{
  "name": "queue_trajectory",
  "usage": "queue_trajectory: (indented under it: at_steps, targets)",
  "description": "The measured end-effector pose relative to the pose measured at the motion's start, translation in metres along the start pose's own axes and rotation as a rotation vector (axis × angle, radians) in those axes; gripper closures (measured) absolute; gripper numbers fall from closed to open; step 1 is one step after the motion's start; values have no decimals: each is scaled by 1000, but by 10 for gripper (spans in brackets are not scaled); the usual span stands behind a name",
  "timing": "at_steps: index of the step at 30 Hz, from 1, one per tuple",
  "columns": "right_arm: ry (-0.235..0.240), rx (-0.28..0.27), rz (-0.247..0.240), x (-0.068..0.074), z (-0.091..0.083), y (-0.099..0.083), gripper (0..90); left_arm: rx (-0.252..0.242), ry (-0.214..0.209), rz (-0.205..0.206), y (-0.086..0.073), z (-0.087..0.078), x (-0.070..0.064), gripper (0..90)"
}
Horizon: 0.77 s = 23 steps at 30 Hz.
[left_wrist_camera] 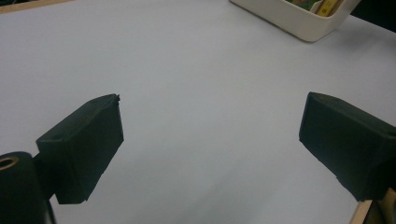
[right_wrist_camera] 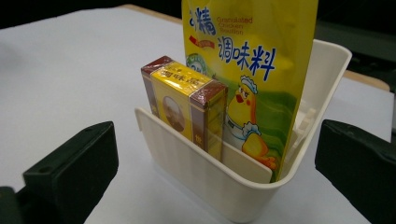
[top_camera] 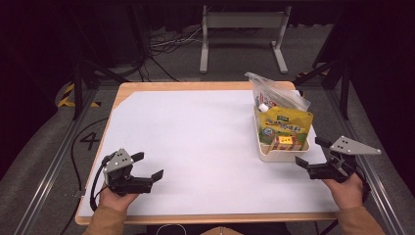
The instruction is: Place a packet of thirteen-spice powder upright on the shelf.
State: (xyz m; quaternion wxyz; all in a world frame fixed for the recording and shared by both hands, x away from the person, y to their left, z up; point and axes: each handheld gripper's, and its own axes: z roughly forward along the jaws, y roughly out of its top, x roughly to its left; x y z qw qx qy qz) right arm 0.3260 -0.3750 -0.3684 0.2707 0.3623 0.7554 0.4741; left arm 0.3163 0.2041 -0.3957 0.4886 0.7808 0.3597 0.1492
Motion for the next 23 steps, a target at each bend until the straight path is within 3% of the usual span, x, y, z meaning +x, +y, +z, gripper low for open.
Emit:
queue_trajectory:
  at_steps: [4, 12, 23]
  targets:
    - [-28, -58, 16, 0, 4, -14, 0, 1, -2, 3, -1, 1, 0, 68]
    - [-79, -29, 30, 0, 17, -28, 0, -28, -5, -13, -4, 1, 1, 66]
    - [-66, -13, 28, 4, 18, -27, 0, -43, -2, -13, -5, -1, 3, 65]
